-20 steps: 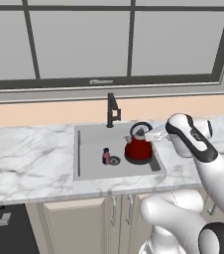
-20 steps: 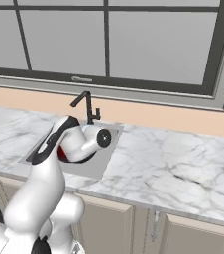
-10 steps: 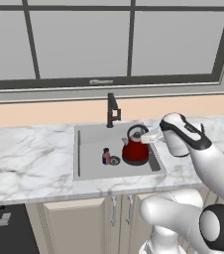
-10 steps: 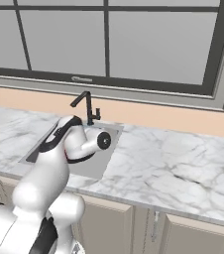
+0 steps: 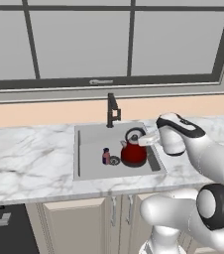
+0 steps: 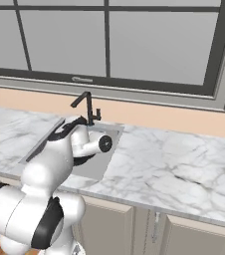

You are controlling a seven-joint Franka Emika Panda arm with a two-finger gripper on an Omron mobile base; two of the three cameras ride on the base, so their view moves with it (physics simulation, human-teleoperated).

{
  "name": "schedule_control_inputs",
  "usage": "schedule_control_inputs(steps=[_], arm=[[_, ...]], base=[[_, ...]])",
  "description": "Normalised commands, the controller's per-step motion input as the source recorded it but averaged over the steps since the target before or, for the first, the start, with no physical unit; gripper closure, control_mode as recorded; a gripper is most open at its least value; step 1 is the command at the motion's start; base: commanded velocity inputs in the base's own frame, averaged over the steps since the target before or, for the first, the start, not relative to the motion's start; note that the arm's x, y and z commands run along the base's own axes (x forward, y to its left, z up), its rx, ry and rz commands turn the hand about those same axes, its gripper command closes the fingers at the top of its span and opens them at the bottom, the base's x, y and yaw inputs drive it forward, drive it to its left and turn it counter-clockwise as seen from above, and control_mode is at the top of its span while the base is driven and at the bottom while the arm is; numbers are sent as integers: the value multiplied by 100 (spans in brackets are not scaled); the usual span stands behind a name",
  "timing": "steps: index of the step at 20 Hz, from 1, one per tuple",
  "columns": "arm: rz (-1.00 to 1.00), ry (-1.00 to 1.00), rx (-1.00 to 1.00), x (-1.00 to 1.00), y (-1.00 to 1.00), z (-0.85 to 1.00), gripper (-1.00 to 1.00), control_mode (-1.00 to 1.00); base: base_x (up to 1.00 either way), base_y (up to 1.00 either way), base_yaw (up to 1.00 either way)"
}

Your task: Open the cabinet, pick the kettle from the cabinet, and place it in the sink.

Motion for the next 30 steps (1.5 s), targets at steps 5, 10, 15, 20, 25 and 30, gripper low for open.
schedule_control_inputs(steps=[5, 10, 15, 20, 25, 30], arm=[[0, 0, -9, 15, 0, -22, 100, -100], [0, 0, -8, 16, 0, -18, 100, -100], [1, 0, -1, 18, 0, -13, 100, -100], [1, 0, 0, 15, 0, -15, 100, -100], [2, 0, 0, 14, 0, -18, 100, -100], [2, 0, 4, 16, 0, -17, 100, -100]], base=[[0, 0, 0], [0, 0, 0], [0, 0, 0], [0, 0, 0], [0, 0, 0], [0, 0, 0]])
